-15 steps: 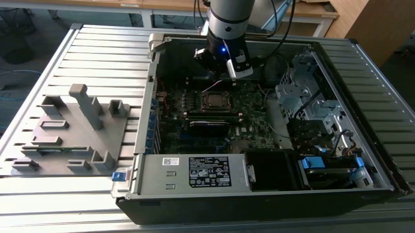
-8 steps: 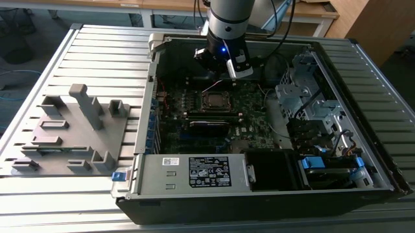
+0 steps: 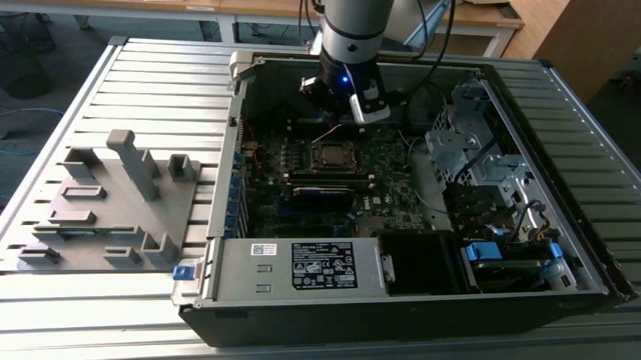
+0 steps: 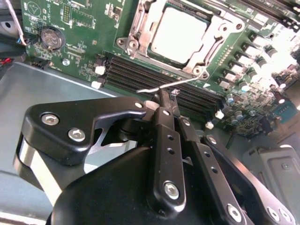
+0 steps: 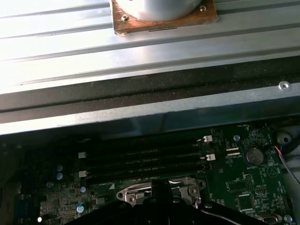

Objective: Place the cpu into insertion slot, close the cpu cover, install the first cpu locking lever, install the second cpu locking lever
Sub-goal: 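Install the first cpu locking lever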

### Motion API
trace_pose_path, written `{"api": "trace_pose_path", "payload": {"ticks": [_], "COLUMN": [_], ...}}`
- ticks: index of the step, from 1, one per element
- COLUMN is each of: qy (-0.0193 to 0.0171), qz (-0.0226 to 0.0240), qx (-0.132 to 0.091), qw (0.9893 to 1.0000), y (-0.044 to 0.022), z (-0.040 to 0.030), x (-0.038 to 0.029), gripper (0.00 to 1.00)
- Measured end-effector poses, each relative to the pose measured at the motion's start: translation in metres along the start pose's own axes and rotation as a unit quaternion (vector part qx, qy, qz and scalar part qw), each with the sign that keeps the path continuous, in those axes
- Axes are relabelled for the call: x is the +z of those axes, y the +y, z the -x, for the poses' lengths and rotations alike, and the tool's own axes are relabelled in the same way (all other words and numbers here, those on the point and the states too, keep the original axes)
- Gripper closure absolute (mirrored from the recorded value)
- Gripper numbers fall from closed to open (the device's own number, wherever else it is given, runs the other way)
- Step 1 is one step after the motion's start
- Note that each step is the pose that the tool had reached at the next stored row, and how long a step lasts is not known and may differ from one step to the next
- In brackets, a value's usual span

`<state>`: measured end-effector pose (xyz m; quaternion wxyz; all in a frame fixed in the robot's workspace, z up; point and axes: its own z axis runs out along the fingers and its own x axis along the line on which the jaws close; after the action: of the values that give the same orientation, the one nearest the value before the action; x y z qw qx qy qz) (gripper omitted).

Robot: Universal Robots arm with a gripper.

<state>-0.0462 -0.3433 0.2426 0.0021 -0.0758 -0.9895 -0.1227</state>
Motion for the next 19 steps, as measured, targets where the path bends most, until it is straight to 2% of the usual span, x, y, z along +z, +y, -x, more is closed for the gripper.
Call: {"api": "trace_pose_path", "payload": {"ticks": [3, 15, 19], "qy": [0.0000, 0.0001, 0.0000], "qz": [0.0000, -0.0002, 0.0011], "qx": [0.000, 0.000, 0.000], "qw": [1.0000, 1.0000, 1.0000], "y": [-0.0007, -0.0012, -0.0014], "z": [0.0001, 0.0001, 0.0001], "x": [0.0026, 0.0045, 0.0053], "gripper": [0.90, 0.90, 0.90]}}
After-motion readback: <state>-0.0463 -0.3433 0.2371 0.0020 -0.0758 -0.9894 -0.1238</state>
